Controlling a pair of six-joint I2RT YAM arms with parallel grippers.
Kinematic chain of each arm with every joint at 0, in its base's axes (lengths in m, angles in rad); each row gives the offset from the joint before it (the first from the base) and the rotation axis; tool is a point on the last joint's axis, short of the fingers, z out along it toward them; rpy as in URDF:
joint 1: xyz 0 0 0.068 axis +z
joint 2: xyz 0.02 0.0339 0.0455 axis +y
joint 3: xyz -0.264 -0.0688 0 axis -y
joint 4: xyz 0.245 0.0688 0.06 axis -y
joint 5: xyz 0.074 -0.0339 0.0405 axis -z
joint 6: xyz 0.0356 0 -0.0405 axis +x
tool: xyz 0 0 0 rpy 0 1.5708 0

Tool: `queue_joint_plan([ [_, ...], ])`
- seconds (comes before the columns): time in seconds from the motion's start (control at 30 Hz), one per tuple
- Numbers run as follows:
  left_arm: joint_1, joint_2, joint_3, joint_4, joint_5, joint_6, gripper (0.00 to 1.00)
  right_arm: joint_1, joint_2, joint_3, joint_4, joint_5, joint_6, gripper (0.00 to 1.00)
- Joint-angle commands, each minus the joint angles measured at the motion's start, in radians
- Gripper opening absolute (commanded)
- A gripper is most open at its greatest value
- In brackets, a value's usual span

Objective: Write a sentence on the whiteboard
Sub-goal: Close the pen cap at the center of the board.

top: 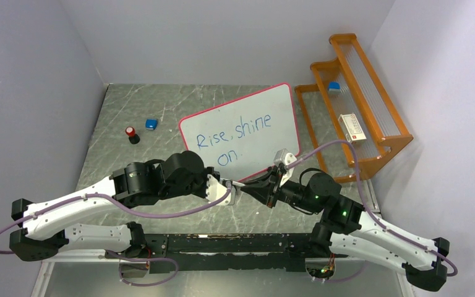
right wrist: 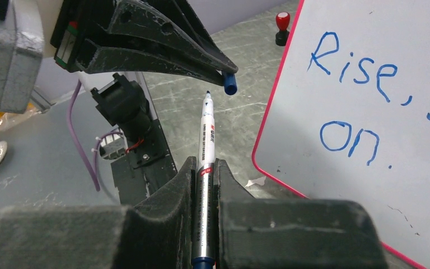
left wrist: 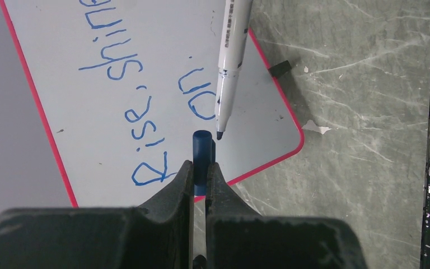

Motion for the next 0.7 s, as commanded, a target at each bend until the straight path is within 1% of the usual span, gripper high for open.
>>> queue_joint_plan([
  [0.0, -0.006, -0.02, 0.026, -0.006, 0.026, 0.023, 0.05, -0.003, 0.001, 0.026, 0.014, 0.028, -0.007, 0.0],
  [0.23, -0.006, -0.023, 0.026, -0.011, 0.024, 0.026, 0.05, -0.003, -0.005, 0.023, 0.004, 0.068, -0.001, 0.0],
  [0.67, -0.006, -0.029, 0.026, -0.008, 0.042, 0.033, 0.05, -0.003, 0.017, 0.025, 0.015, 0.061, 0.0, 0.0],
])
